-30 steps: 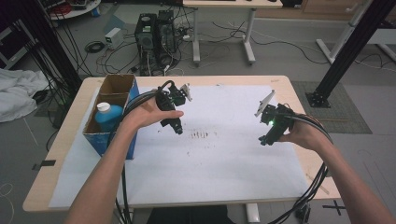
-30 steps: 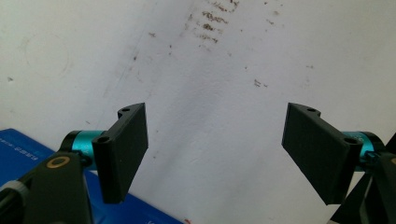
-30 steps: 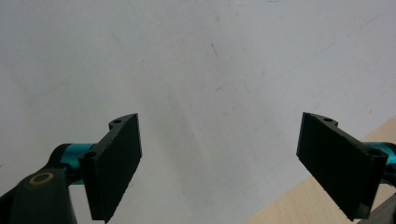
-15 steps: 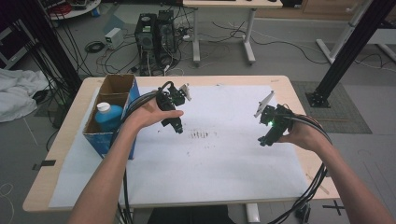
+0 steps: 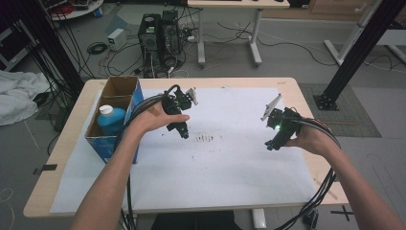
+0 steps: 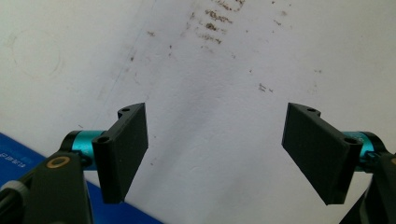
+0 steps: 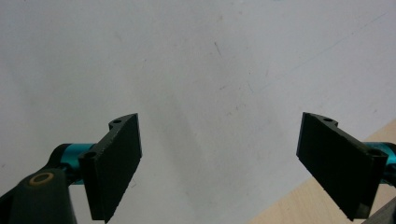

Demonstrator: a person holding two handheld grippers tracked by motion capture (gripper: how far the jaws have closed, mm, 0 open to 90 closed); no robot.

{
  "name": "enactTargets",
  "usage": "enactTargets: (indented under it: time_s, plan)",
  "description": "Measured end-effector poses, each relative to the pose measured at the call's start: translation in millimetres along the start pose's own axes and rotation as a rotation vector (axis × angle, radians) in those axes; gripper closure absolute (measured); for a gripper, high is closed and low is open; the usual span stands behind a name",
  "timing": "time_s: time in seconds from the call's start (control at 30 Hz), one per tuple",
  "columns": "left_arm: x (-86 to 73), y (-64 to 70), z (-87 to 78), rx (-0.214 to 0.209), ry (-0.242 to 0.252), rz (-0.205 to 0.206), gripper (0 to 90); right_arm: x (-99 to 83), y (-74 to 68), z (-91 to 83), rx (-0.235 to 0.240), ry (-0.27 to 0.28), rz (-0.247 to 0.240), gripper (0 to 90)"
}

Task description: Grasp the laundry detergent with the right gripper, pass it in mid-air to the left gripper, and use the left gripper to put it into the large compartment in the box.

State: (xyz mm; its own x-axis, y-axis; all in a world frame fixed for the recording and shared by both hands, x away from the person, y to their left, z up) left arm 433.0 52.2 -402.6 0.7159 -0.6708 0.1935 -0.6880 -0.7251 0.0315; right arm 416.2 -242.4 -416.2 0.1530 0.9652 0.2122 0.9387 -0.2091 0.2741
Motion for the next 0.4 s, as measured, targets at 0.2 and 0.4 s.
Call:
enactTargets:
  time_s: [0.2,0.4]
  plan:
    - [-3.2,2.5,2.4,-0.005,-0.004,0.010,22.8,1.5,0.0,1.5,-0.001,-0.001,-0.001,13.3]
    - [-5.8,3.0,3.6,-0.009,-0.002,0.010,22.8,3.0,-0.7,2.4,-0.002,0.001,0.003,13.3]
Point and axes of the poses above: each handheld gripper's, and its own axes: z roughly forward along the jaws, x roughly out of its top, y roughly to its right, the point moved 10 cm from there along z, roughly forward along the jaws, and after that the axes turned 14 degrees about -z, right-handed, at the moved point
